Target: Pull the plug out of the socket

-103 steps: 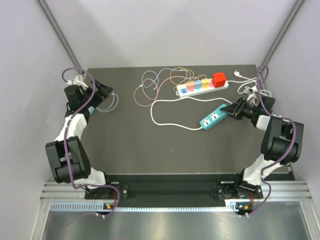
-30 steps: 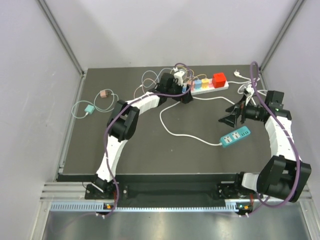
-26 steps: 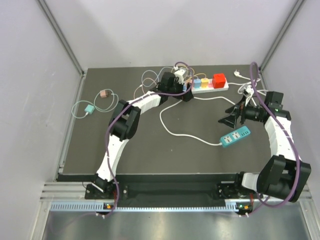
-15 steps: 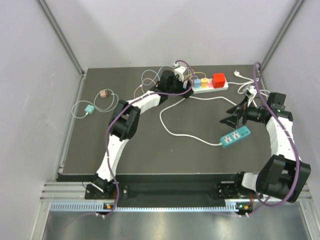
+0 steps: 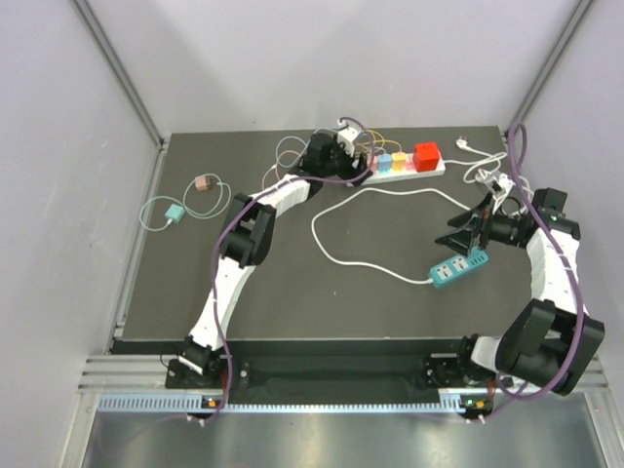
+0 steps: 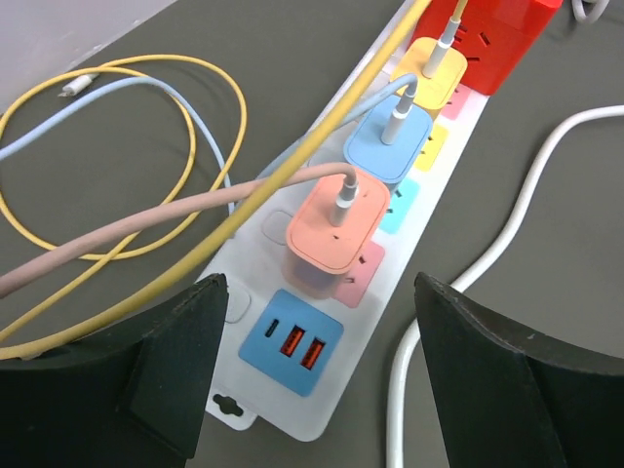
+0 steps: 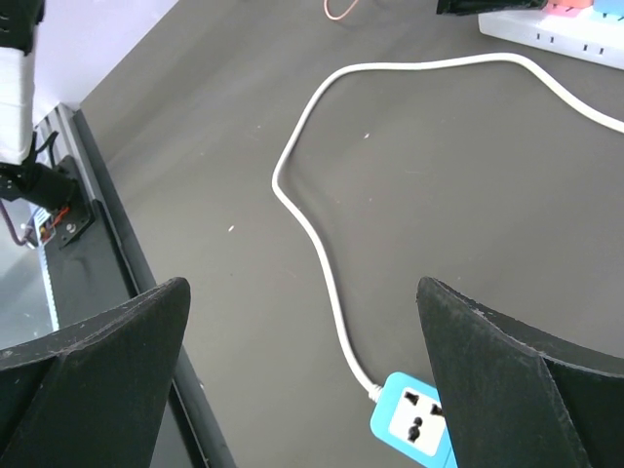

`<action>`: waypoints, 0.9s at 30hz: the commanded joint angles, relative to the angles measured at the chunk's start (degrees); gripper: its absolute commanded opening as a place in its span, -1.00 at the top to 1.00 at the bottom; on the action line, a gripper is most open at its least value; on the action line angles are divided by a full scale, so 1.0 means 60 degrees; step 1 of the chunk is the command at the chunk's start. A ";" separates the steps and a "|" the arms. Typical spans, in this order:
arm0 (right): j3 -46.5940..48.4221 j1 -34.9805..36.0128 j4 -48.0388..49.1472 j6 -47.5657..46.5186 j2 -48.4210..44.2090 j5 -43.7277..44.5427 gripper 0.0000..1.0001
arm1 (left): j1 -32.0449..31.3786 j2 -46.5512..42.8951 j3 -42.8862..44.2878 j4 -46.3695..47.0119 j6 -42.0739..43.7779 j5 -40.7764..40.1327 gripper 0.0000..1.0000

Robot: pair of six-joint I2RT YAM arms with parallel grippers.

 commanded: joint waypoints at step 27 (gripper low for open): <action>0.0725 -0.0696 -0.1616 -0.1814 0.0395 -0.0957 -1.00 | -0.0257 0.0912 0.1191 0.1605 0.0566 0.1611 -0.07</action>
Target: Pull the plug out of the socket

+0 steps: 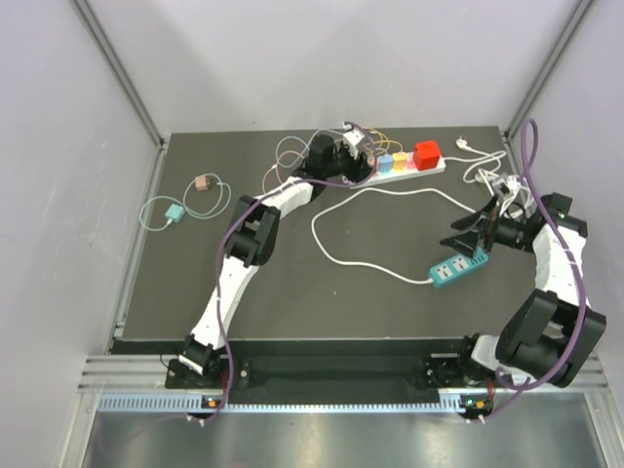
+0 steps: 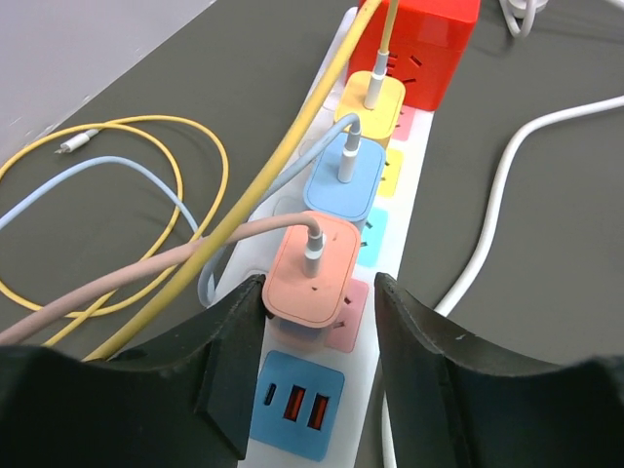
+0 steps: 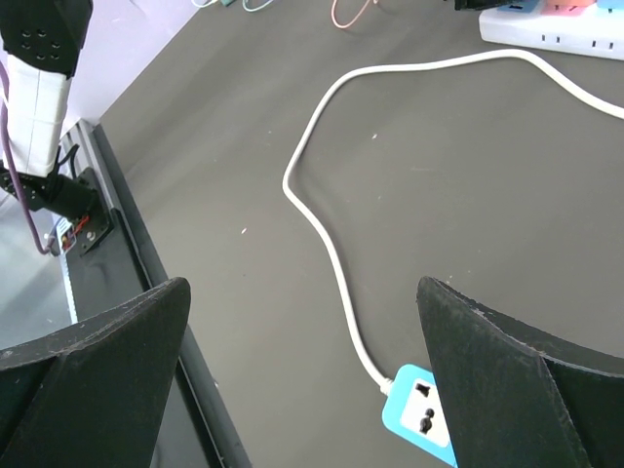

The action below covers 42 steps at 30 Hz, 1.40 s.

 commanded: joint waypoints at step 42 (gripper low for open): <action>0.1162 0.0069 -0.4287 -0.5234 0.1119 -0.0744 -0.99 | 0.0482 -0.8981 -1.0669 -0.1031 0.0374 -0.4348 1.00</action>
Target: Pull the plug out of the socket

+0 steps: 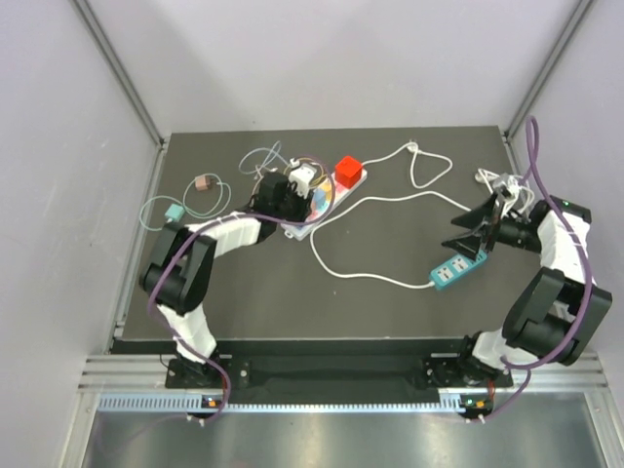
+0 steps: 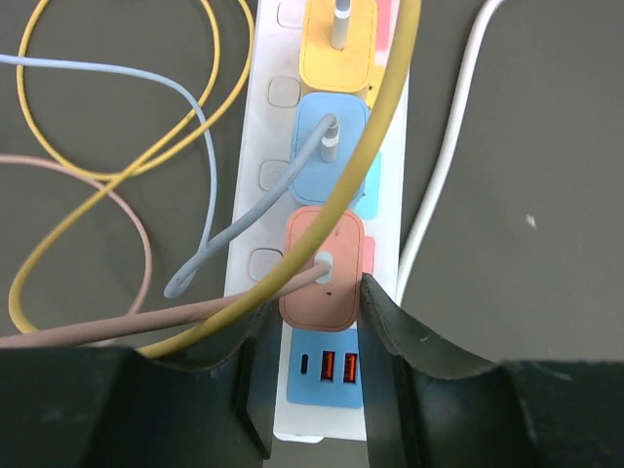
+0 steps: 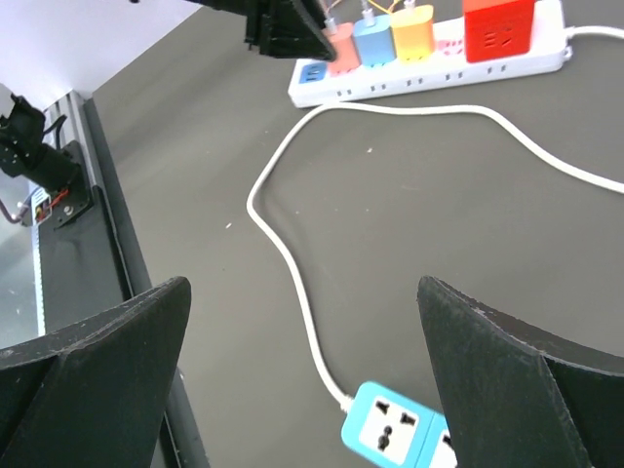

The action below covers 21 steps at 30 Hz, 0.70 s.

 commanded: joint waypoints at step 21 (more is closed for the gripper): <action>-0.0356 0.4406 0.7206 0.6914 -0.1363 0.4083 -1.00 | -0.0236 -0.4482 -0.4073 -0.1169 -0.2402 -0.0823 1.00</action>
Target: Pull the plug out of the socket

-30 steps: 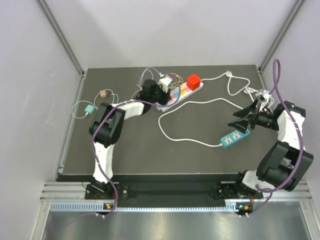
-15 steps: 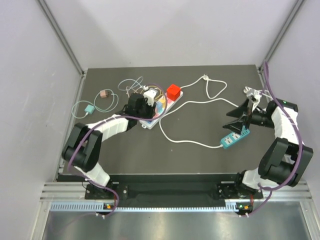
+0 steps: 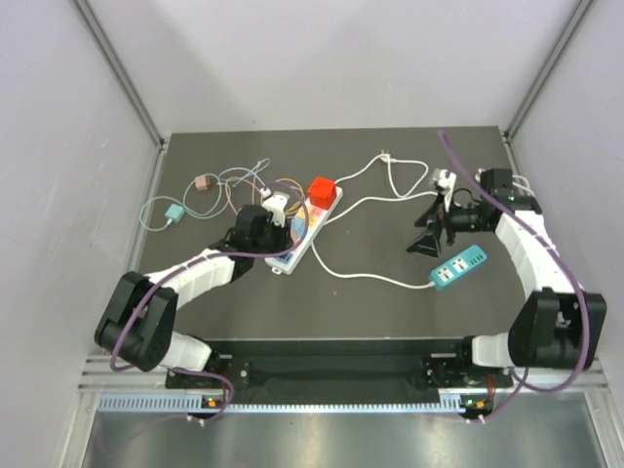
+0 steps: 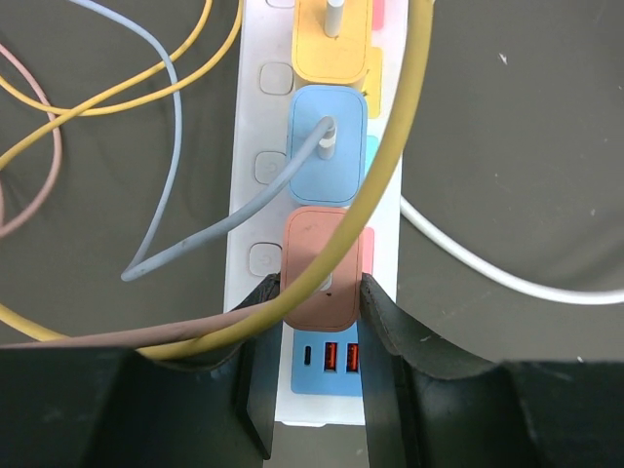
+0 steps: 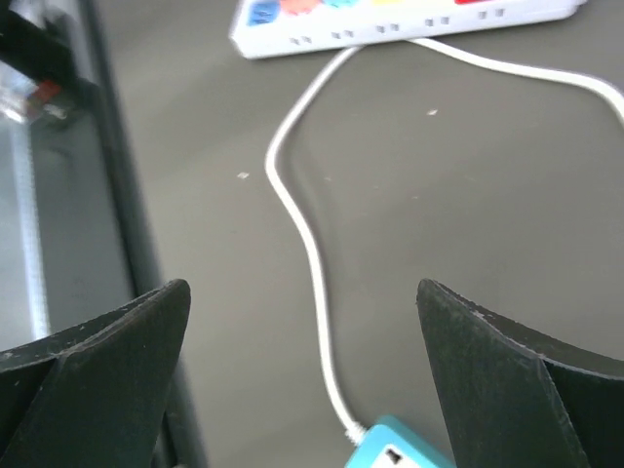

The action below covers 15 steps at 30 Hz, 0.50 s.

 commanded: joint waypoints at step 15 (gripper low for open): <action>0.1608 0.4936 0.6261 0.4837 0.1642 0.5478 -0.99 | -0.0713 -0.1384 -0.0186 -0.1747 -0.0301 -0.3546 1.00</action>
